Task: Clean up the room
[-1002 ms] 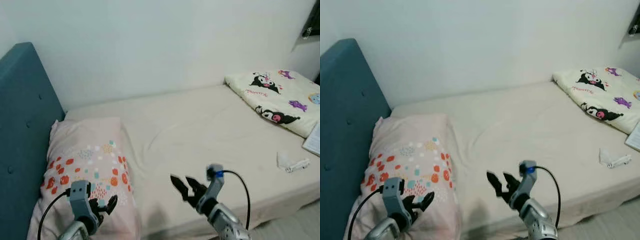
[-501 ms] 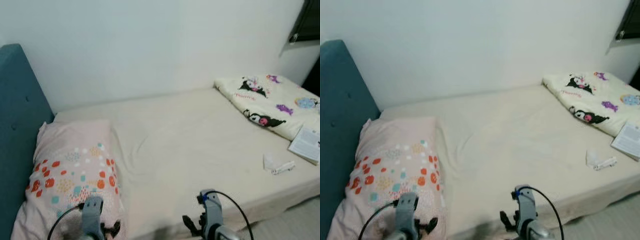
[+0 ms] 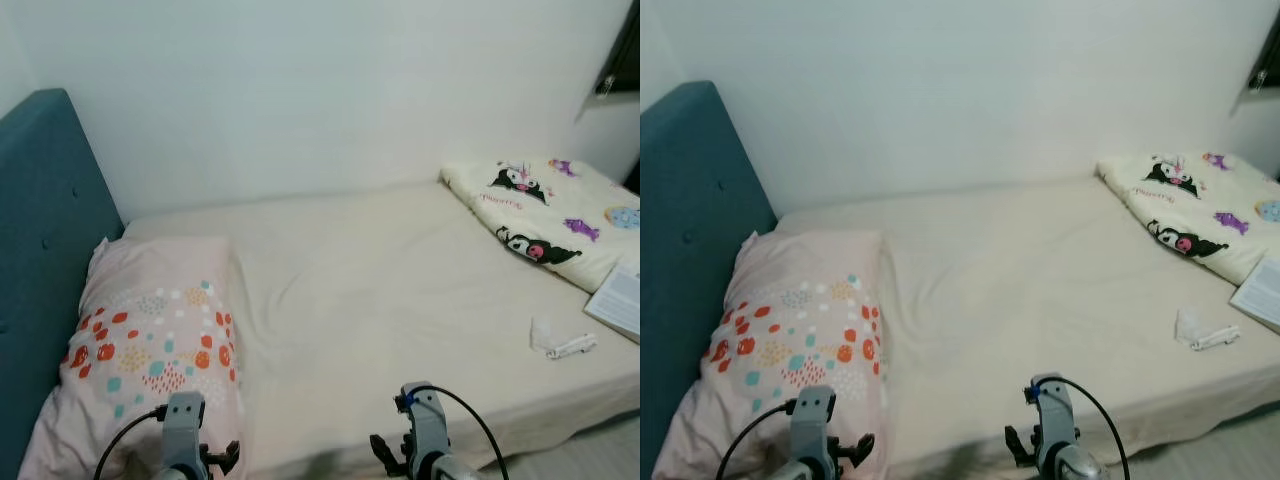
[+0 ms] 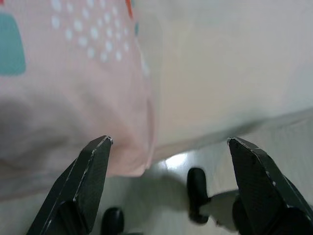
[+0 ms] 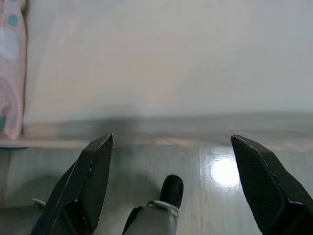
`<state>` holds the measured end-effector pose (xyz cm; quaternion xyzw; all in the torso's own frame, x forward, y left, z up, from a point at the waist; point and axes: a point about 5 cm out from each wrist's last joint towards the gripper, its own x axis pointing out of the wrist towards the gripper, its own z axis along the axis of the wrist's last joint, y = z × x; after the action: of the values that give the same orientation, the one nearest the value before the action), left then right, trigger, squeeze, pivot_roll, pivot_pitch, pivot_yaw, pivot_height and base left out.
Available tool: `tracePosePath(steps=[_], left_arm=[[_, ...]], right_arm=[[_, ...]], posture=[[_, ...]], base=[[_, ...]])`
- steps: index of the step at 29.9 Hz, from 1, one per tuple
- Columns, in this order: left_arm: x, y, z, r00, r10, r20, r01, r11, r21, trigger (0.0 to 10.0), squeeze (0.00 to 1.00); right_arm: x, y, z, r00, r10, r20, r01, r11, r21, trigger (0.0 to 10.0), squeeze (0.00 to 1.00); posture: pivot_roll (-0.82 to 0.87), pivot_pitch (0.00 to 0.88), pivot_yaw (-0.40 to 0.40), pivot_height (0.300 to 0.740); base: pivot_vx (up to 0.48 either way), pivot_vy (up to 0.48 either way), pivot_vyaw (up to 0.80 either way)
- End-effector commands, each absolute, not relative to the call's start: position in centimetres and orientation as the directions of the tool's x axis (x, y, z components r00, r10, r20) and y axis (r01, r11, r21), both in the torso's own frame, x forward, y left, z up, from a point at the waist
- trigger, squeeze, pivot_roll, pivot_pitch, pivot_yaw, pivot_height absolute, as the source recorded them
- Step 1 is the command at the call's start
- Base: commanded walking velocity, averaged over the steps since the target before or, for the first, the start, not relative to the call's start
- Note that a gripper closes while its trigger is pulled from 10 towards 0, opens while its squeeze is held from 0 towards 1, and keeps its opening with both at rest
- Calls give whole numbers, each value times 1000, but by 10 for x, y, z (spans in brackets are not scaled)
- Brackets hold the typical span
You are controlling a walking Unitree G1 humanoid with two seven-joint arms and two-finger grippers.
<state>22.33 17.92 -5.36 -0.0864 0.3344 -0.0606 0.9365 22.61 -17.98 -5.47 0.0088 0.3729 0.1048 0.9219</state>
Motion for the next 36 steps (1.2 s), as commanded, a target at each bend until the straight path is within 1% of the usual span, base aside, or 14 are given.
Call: tracePosePath(steps=[1, 7, 21, 30, 33, 36], left_arm=[[221, 178, -55, 764, -177, -620, 62, 977, -202, 10000, 0], [228, 172, -51, 777, -193, -599, 80, 974, -211, 10000, 0], [237, 172, -45, 797, -209, -566, 103, 971, -214, 10000, 0], [243, 171, -38, 813, -251, -524, 147, 961, -233, 10000, 0], [244, 173, -37, 815, -252, -522, 150, 962, -229, 10000, 0], [246, 175, -35, 819, -251, -516, 153, 962, -225, 10000, 0]], right_arm=[[227, -177, -55, 700, 215, -681, -206, 974, 96, 10000, 0], [227, -177, -55, 705, 212, -677, -193, 976, 104, 10000, 0], [227, -177, -56, 701, 195, -686, -164, 980, 111, 10000, 0], [226, -177, -57, 702, 187, -687, -145, 982, 120, 10000, 0], [225, -177, -57, 699, 191, -689, -153, 981, 117, 10000, 0], [226, -179, -57, 702, 174, -691, -145, 984, 101, 10000, 0]], posture=[[-81, 0, -35, 740], [-84, 0, -36, 740], [-78, 0, -29, 740], [-78, 0, -26, 740], [-78, 0, -24, 740], [-76, 0, -25, 740]], base=[[0, -480, 775], [0, -480, 736], [0, -480, 0], [0, -480, 0], [0, -480, -788], [0, -480, 0]])
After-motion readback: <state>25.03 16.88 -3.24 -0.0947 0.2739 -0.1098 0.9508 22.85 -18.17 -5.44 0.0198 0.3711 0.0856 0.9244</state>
